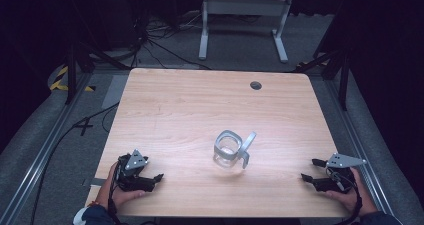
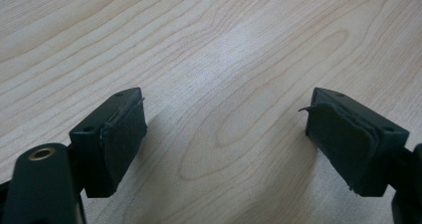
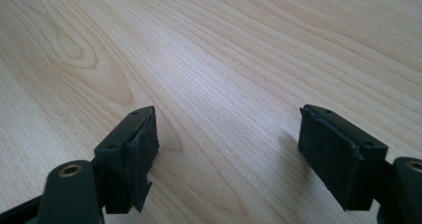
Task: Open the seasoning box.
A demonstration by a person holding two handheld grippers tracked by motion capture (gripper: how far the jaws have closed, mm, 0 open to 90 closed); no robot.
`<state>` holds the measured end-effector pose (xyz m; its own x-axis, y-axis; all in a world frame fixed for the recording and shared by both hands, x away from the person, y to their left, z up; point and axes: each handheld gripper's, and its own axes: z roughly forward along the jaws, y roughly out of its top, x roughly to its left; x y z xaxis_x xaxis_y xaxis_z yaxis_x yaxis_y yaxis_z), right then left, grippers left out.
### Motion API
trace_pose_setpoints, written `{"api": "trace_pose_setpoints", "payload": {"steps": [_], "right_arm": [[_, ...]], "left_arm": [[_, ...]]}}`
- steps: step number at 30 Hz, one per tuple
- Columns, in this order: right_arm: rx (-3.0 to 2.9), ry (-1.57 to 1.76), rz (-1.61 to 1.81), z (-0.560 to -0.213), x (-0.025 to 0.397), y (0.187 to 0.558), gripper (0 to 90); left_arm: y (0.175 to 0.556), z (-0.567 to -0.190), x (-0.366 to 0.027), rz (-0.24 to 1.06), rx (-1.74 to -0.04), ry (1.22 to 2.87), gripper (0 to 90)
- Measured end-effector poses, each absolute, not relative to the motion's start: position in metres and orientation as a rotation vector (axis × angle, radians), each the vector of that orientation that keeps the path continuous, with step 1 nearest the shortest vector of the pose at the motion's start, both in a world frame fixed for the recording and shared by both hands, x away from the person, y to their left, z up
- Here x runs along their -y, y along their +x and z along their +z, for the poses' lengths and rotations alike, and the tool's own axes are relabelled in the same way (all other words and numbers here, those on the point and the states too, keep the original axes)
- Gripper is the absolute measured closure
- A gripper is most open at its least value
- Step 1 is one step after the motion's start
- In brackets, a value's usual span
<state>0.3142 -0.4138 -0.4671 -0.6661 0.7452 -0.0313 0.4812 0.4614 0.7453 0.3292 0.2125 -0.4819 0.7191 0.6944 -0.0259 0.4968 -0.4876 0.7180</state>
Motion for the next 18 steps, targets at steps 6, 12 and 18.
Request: {"api": "trace_pose_setpoints", "payload": {"steps": [6, 12, 18], "right_arm": [[-2.362, 1.038, 1.038, -0.4670, 0.4138, 0.3141, 23.4], [-2.362, 1.036, 1.037, -0.4670, 0.4139, 0.3142, 23.5], [-2.364, 1.035, 1.036, -0.4670, 0.4140, 0.3142, 23.5]], "left_arm": [[0.3292, -0.4818, -0.2125, 0.347, -0.899, 2.190, 16.1], [0.3295, -0.4817, -0.2126, 0.353, -0.899, 2.189, 16.1], [0.3304, -0.4815, -0.2128, 0.357, -0.899, 2.194, 16.1]]}}
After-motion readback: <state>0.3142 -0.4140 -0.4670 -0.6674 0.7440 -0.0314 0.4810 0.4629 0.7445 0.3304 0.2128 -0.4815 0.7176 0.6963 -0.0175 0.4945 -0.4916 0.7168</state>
